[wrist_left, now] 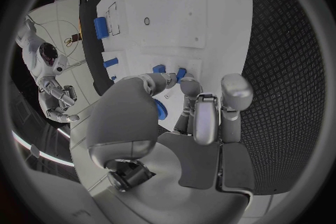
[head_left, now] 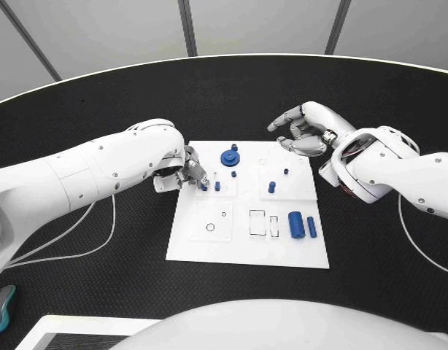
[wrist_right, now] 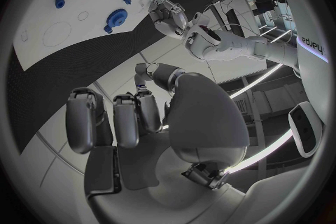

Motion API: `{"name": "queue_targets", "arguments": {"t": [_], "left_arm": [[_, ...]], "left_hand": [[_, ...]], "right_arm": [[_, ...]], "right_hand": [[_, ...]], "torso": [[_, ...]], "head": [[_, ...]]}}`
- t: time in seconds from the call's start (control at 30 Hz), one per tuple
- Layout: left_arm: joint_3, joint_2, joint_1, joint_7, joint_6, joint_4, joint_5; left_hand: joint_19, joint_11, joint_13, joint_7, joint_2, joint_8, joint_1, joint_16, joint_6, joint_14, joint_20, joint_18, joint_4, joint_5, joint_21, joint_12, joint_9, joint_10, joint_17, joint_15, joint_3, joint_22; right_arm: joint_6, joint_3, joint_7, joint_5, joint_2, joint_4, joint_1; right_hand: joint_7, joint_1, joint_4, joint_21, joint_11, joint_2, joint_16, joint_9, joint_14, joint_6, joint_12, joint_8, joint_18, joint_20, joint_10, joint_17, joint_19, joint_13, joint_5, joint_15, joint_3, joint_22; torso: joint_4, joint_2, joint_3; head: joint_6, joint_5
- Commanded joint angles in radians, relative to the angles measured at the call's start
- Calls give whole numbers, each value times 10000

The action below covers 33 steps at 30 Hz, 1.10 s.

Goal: Assemble the parts on the task board

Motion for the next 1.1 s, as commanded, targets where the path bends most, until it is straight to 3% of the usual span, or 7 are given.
{"name": "queue_targets", "arguments": {"t": [0.03,0.2,0.37,0.47,0.7,1.1], "left_arm": [[-34,11,-6,20,-75,-56,-7],[-56,16,-12,34,-144,-124,24],[-63,13,-14,15,-158,-150,83],[-64,10,-14,6,-156,-157,112],[-65,3,-15,-30,-105,-178,211],[-66,-33,-15,-16,-252,-197,257]], "left_hand": [[52,-40,-4,-33,110,-72,-7,37,-62,569,19,-54,-1475,20,26,0,31,-18,751,-73,1495,2],[33,-19,-102,-11,83,-85,-153,34,-148,564,28,-55,-1386,-33,10,-50,23,-77,745,-54,1380,-15],[4,-94,-164,-140,-259,7,-538,-16,-287,533,17,-43,-1179,-149,-46,-76,56,-96,638,-91,381,-62],[5,-120,-173,-176,-314,-26,-603,-24,-250,529,-10,-40,-1082,-152,-58,-74,16,-120,622,-120,179,-72],[32,-151,-110,-212,-698,-214,-969,-28,79,532,-50,-51,-499,-200,-90,-13,-210,-155,621,-151,-826,-87],[63,-139,-76,-197,-767,-321,-950,-27,202,535,-51,-55,173,-261,-114,-13,-369,-161,628,-146,-2099,-91]], "right_arm": [[-3,0,0,0,-5,5,0],[-4,0,-3,0,-12,11,0],[-10,0,-3,0,-13,6,0],[-13,0,-3,0,-11,3,0],[-23,0,-1,0,-8,-5,0],[-36,0,-6,0,-12,-10,0]], "right_hand": [[39,-60,-17,-45,15,18,-16,-12,753,28,-16,-58,112,40,-25,1400,383,675,31,45,-15,1414],[39,-41,-35,-50,15,19,-16,-15,753,33,-13,-65,113,41,-25,1401,382,677,34,44,-8,1412],[39,-41,-35,-50,15,19,-16,-15,753,33,-13,-65,113,41,-25,1401,382,677,34,44,-8,1412],[41,-43,-37,-66,17,14,-26,-17,749,31,-31,-69,118,41,-39,1382,375,660,33,45,-10,1401],[41,-43,-37,-66,17,14,-26,-17,749,31,-31,-69,118,41,-39,1382,375,660,33,45,-10,1401],[46,-52,-34,-76,20,5,-34,-20,745,23,-47,-76,120,42,-53,1368,371,644,31,46,-16,1394]], "torso": [[2,10,-2],[12,0,-4],[10,3,-7],[10,4,-5],[9,-3,1],[10,-5,7]], "head": [[1,-24],[1,-32],[1,-30],[1,-33],[1,-29],[1,-23]]}}
